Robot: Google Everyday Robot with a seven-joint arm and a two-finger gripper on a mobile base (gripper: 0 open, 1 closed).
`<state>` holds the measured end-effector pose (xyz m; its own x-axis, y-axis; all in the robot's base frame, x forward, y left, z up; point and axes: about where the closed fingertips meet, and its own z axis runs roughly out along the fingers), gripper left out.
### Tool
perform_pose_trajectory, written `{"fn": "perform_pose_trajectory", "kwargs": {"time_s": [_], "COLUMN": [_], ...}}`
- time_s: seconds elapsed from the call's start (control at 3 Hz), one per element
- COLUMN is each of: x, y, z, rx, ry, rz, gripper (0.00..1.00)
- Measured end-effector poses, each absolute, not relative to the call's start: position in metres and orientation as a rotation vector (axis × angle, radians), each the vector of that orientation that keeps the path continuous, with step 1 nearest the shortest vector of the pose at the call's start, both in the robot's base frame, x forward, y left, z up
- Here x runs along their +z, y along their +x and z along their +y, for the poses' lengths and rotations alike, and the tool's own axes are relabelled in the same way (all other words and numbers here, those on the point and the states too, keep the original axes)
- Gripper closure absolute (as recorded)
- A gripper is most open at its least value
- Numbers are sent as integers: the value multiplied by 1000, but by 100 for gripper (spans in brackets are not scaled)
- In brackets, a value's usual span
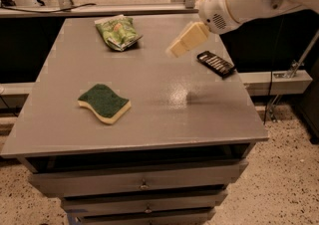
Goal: Move green jalapeno chip bag near rxbar chocolate
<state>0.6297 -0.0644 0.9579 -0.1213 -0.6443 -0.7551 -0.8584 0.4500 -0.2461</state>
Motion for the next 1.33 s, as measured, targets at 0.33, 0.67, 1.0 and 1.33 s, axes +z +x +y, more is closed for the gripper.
{"fn": "perform_pose_trajectory", "kwargs": {"time_s": [0.33,0.67,1.0,1.33], "x": [949,939,924,905], "y": [666,708,746,778], "z": [-45,-25,-5,10], "rx": [367,404,426,436], "ry": [-1189,-1130,-1117,-1115], "rz": [1787,1743,1732,1747], "gripper": [0,0,0,0]}}
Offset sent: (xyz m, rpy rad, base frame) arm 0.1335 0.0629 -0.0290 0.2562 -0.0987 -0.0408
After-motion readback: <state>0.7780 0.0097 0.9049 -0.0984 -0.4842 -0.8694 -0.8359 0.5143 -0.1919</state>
